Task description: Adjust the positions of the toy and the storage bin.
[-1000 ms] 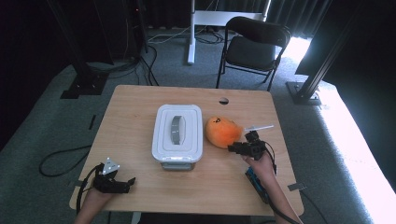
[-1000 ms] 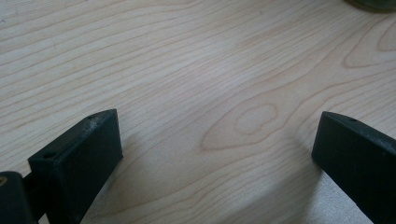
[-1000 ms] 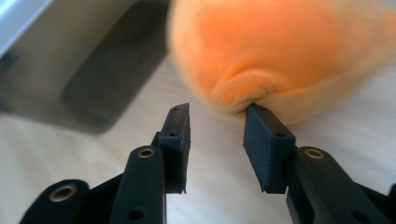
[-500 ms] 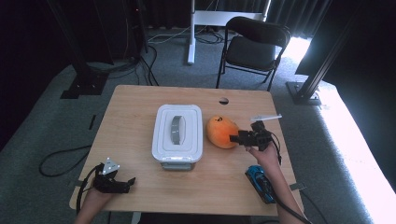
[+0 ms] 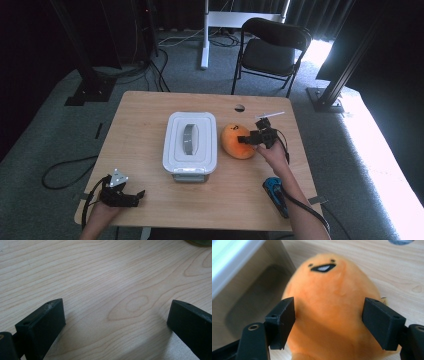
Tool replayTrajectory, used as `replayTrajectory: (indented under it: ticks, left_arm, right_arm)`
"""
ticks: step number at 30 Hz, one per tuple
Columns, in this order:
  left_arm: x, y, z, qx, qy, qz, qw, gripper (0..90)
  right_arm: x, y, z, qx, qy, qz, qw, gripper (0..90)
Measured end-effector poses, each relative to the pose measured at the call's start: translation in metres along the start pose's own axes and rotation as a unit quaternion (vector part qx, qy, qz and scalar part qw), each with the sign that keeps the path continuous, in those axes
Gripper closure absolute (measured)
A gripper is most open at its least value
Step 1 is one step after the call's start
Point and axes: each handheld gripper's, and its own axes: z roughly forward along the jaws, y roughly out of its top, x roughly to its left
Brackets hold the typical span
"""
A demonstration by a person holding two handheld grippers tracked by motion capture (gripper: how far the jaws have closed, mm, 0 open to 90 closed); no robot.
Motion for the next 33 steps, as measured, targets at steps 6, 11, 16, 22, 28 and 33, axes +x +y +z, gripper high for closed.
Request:
replayTrajectory:
  ticks: [6,11,16,22,28,33]
  left_arm:
    - [0.000,0.000,0.000,0.000,0.000,0.000,1.0000,2.0]
    - [0.000,0.000,0.000,0.000,0.000,0.000,1.0000,2.0]
    - [0.000,0.000,0.000,0.000,0.000,0.000,1.0000,2.0]
    - [0.000,0.000,0.000,0.000,0.000,0.000,1.0000,2.0]
    - [0.000,0.000,0.000,0.000,0.000,0.000,1.0000,2.0]
    - [0.000,0.000,0.000,0.000,0.000,0.000,1.0000,2.0]
  right_arm:
    - [0.009,-0.007,0.014,0.019,-0.014,-0.022,0.9995,26.7]
    - [0.019,-0.012,0.019,0.013,-0.043,-0.048,0.9978,41.2]
    - [0.029,-0.015,0.018,0.016,-0.064,-0.061,0.9960,63.8]
    - [0.027,-0.009,0.002,-0.007,-0.070,-0.038,0.9968,70.9]
    - [0.007,-0.003,-0.024,-0.040,-0.090,-0.001,0.9952,71.6]
    - [-0.018,0.000,-0.047,-0.059,-0.140,0.038,0.9877,71.6]
